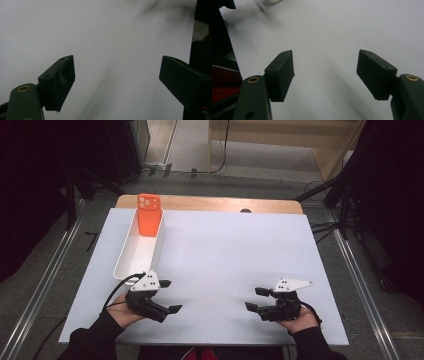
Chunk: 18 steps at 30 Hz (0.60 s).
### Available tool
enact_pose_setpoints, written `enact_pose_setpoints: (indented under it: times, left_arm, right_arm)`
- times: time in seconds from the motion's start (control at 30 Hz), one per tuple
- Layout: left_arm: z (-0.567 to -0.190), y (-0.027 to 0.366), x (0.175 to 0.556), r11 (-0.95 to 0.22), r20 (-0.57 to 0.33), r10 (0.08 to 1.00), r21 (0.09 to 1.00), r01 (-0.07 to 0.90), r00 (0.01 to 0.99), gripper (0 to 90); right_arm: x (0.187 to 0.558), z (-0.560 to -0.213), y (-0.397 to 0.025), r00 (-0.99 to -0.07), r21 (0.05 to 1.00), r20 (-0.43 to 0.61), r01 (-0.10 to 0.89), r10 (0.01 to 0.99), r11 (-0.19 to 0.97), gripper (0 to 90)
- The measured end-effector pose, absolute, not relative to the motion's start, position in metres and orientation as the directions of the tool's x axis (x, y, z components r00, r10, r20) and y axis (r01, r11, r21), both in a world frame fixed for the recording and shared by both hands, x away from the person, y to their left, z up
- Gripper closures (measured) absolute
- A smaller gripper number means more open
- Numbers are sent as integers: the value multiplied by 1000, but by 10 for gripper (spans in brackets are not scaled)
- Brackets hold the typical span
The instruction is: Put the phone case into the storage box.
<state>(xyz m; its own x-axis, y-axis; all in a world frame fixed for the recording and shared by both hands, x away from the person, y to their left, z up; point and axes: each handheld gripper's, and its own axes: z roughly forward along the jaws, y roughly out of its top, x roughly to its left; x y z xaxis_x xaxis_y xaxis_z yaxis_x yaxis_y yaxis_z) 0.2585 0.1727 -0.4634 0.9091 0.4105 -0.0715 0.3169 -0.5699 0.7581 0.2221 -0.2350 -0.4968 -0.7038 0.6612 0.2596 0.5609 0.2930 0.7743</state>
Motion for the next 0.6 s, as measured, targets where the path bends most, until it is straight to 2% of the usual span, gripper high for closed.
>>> enact_pose_setpoints:
  times: [0.6]
  left_arm:
    - [-471, 179, 253, -587, -62, 419, 743, 322, 906, 137]
  right_arm:
    - [222, -497, -235, -708, 775, 256, 557, 658, 298, 289]
